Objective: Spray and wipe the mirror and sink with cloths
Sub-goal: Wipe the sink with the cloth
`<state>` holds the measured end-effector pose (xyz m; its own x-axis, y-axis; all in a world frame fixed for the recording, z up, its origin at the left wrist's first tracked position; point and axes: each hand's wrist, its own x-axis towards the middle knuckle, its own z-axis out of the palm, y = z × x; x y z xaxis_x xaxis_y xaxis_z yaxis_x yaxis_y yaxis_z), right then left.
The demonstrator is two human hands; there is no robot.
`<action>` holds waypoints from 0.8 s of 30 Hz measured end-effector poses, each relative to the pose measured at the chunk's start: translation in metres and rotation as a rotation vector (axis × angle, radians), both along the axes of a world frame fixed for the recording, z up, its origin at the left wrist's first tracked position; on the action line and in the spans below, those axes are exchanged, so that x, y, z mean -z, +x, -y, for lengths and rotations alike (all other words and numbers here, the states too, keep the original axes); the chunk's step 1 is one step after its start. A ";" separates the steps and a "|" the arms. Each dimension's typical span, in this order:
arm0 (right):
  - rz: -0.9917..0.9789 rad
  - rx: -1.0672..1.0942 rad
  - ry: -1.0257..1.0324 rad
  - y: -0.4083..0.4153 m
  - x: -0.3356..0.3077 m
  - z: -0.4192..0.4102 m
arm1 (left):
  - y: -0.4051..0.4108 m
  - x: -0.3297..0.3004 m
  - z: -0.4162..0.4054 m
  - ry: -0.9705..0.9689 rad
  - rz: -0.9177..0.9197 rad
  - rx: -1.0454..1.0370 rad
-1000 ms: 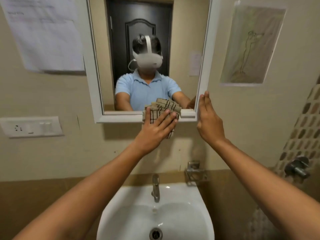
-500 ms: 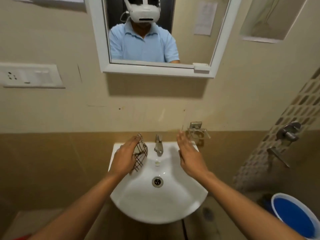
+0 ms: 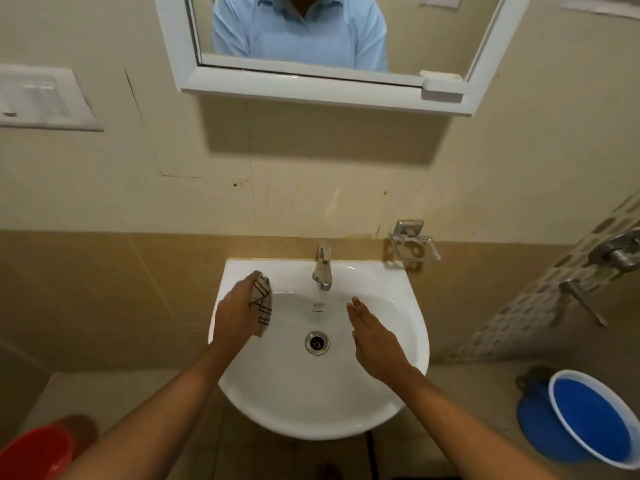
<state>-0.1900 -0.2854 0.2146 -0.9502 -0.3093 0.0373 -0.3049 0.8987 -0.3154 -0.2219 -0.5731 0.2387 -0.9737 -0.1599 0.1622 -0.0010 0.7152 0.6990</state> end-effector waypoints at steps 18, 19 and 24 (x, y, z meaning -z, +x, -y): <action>0.007 -0.134 0.160 -0.132 0.054 -0.046 | -0.082 0.095 -0.041 -0.591 0.232 -0.002; 0.013 -0.135 0.162 -0.134 0.057 -0.047 | -0.084 0.095 -0.048 -0.599 0.219 0.038; -0.015 -0.092 0.223 -0.143 0.061 -0.054 | -0.092 0.097 -0.076 -0.685 0.121 0.315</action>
